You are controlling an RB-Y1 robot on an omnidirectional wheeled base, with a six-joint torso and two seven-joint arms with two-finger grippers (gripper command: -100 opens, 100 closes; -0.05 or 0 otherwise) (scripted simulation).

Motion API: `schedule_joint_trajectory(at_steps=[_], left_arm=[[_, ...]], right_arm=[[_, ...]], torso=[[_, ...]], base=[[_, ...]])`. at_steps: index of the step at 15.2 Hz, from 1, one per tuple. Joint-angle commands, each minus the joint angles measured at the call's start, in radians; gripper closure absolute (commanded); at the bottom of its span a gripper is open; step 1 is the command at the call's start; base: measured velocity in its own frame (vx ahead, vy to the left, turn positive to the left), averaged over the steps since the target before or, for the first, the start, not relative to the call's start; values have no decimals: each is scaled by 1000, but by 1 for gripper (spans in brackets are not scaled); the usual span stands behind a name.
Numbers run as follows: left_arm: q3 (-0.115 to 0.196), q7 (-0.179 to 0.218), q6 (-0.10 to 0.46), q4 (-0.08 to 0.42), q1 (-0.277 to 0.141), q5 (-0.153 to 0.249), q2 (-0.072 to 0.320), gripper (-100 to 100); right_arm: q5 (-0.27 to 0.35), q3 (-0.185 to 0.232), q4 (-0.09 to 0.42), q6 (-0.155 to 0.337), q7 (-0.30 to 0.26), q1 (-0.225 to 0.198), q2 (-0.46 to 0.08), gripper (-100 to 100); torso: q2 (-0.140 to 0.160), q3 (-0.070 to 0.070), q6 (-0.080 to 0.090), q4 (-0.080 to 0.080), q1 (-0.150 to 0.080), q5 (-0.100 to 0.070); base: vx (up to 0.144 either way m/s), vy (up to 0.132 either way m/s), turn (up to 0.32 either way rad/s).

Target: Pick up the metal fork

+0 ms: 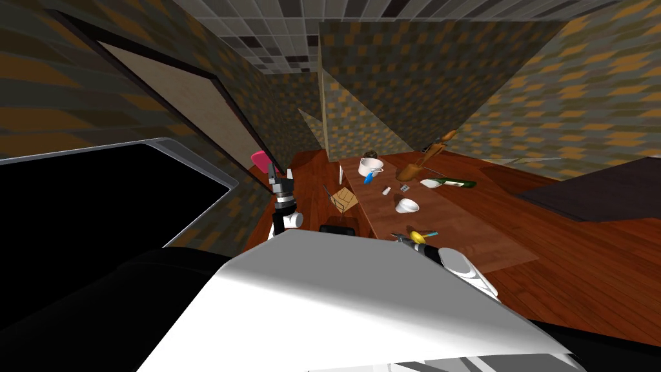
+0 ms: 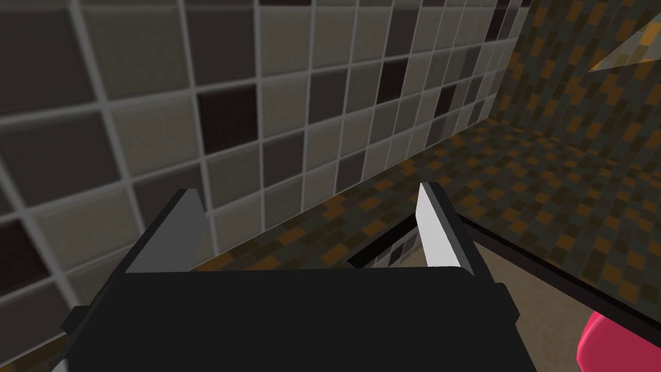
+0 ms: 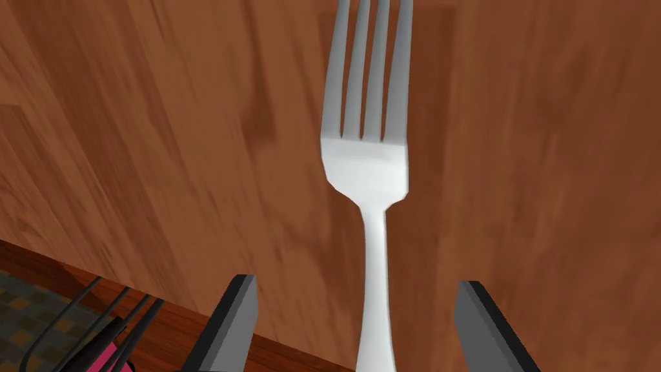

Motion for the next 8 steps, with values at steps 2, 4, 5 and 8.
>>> schedule_joint_trajectory(at_steps=[2, 4, 5, 8], left_arm=[[0, 0, 0, 0, 0, 0, 0, 0], [0, 0, 0, 0, 0, 0, 0, 0], [0, 0, 0, 0, 0, 0, 0, 0], [0, 0, 0, 0, 0, 0, 0, 0]], right_arm=[[1, 0, 1, 0, 0, 1, 0, 100], [1, 1, 0, -1, 1, 1, 0, 100], [-3, -16, -17, -31, -8, 1, -15, 100], [-4, -19, -18, -34, -9, -1, -20, 100]], torso=[[0, 0, -1, 1, 0, 0], [0, 0, 0, 1, 0, 0], [0, 0, 0, 1, 1, 0], [2, 1, 1, 1, 2, 1]], base=[[0, 0, 0], [0, 0, 0], [-4, 14, -52], [-13, 24, -57]])
